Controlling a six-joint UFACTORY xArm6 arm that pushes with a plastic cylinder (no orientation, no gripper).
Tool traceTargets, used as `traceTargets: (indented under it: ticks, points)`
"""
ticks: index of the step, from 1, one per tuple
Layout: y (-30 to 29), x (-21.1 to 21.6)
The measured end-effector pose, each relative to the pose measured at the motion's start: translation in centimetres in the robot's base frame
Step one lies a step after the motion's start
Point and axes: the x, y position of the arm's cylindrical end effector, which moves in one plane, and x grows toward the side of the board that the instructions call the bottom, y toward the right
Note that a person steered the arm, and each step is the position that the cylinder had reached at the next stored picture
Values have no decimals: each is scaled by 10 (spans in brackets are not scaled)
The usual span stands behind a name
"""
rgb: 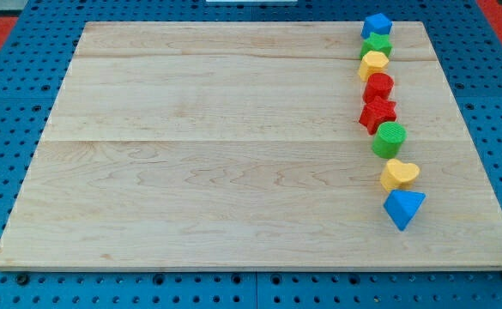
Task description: Move the blue cube green star closer
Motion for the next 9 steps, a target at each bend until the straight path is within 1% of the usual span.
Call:
traceTargets:
  ticks: [1, 2, 3, 4, 5, 6, 7, 8, 9]
  points:
    - [-34, -18]
    - [-82, -22]
    - [-102, -27]
    - [-120, -69]
    - [-120, -123]
    - [-100, -160]
    - [-45, -195]
    - [-36, -261]
    - [-35, -314]
